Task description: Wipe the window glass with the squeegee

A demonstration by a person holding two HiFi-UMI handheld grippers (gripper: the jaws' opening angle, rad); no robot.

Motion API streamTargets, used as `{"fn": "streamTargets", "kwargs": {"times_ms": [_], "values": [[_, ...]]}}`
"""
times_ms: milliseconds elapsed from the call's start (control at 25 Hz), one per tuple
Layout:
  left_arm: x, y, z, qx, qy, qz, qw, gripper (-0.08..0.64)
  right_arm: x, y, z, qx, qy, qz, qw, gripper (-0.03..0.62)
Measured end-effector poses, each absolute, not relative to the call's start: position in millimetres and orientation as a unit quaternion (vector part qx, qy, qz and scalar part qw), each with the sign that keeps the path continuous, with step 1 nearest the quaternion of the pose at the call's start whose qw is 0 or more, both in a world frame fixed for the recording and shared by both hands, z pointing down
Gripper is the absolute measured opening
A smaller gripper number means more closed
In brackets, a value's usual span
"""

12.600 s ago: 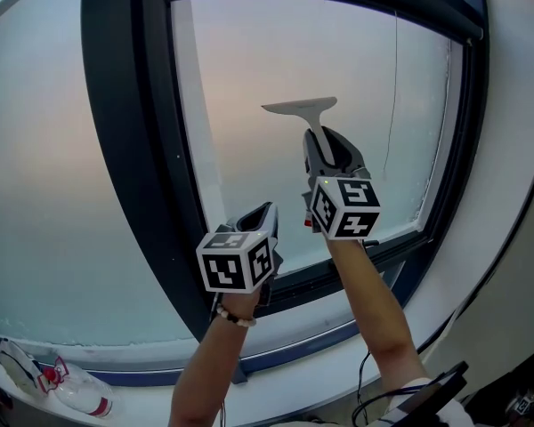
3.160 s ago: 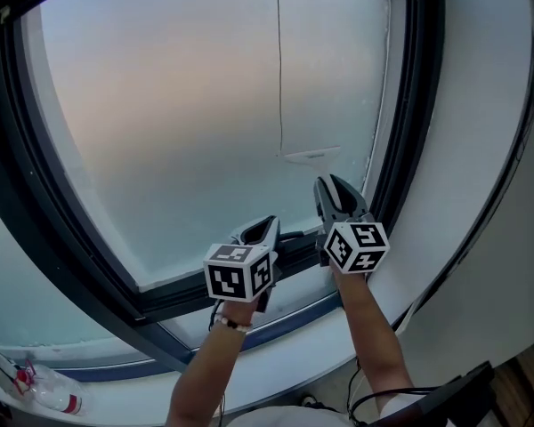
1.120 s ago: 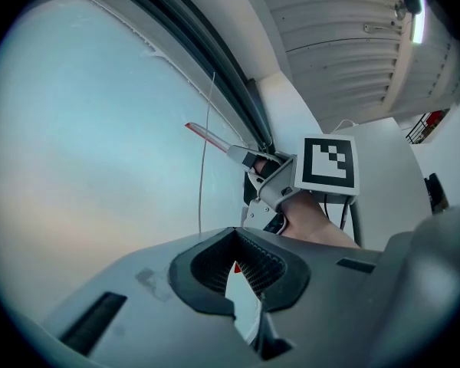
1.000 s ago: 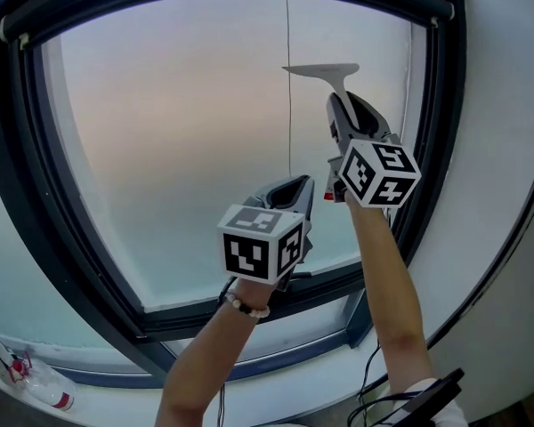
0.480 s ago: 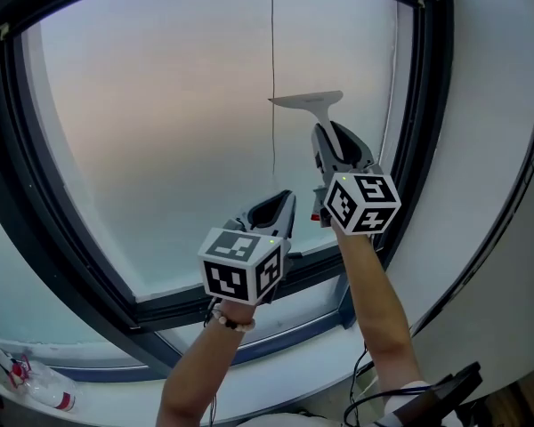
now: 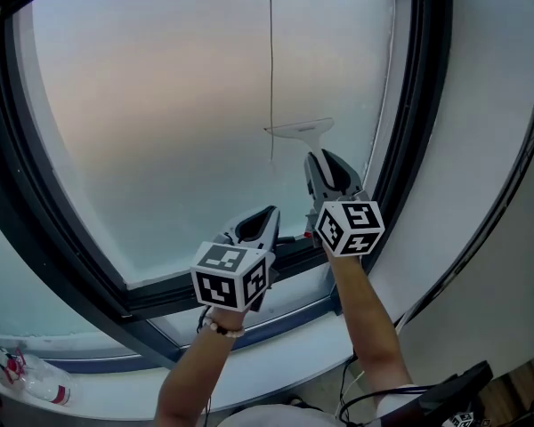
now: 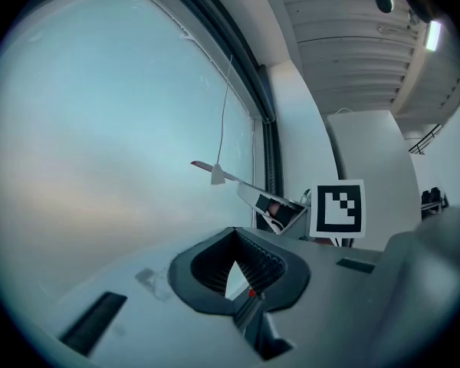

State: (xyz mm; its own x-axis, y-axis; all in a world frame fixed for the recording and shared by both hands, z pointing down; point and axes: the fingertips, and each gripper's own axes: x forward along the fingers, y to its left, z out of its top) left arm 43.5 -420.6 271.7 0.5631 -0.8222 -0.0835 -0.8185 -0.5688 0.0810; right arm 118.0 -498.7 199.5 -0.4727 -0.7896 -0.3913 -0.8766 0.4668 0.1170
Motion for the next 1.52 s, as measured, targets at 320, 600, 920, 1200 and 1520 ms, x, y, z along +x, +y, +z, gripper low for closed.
{"fn": "streamTargets", "kwargs": {"times_ms": [320,600,920,1200,1520], "values": [[42,-424,328,0.879,-0.472,-0.037,0.066,0.0,123,-499,268,-0.5,0.847,0.142,0.107,0.092],[44,-427,378,0.873,-0.474,-0.02,0.115,0.0,126,-499,330,-0.503,0.854,0.106,0.083,0.092],[41,-430,414,0.864,-0.48,-0.013,0.15,0.0,129,-499,402,-0.512,0.856,0.057,0.051,0.092],[45,-428,433,0.865,-0.473,-0.004,0.168,0.0,131,-500,454,-0.507,0.861,0.019,0.02,0.092],[55,-428,445,0.867,-0.465,0.002,0.18,0.0,132,-502,480,-0.505,0.863,-0.02,-0.006,0.091]]}}
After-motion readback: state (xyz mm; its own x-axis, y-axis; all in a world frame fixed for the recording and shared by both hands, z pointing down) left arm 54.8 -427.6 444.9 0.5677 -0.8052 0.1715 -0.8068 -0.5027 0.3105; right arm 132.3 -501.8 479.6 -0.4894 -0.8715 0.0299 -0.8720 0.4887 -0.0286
